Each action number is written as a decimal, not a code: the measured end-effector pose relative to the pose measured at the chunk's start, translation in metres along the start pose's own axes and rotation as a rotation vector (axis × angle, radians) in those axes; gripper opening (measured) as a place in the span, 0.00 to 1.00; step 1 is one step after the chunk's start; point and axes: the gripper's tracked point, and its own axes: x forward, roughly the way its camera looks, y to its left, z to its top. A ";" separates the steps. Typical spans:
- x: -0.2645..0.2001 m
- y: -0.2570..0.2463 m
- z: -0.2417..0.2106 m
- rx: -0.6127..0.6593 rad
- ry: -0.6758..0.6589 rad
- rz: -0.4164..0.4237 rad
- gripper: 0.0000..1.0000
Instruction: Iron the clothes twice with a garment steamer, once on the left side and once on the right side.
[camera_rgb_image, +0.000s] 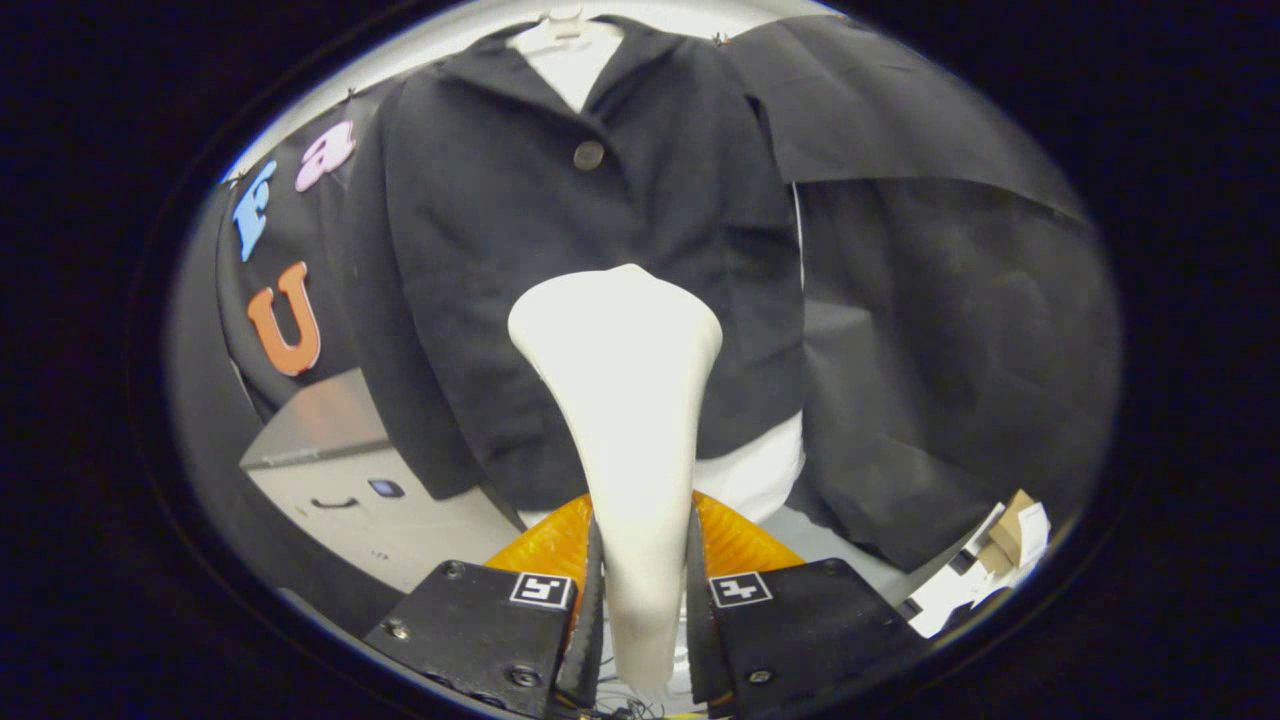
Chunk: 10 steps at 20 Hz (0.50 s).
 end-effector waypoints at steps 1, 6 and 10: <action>-0.008 -0.007 0.025 0.008 -0.038 0.000 0.37; -0.035 -0.038 0.137 0.019 -0.210 -0.013 0.37; -0.040 -0.056 0.213 0.030 -0.304 -0.008 0.37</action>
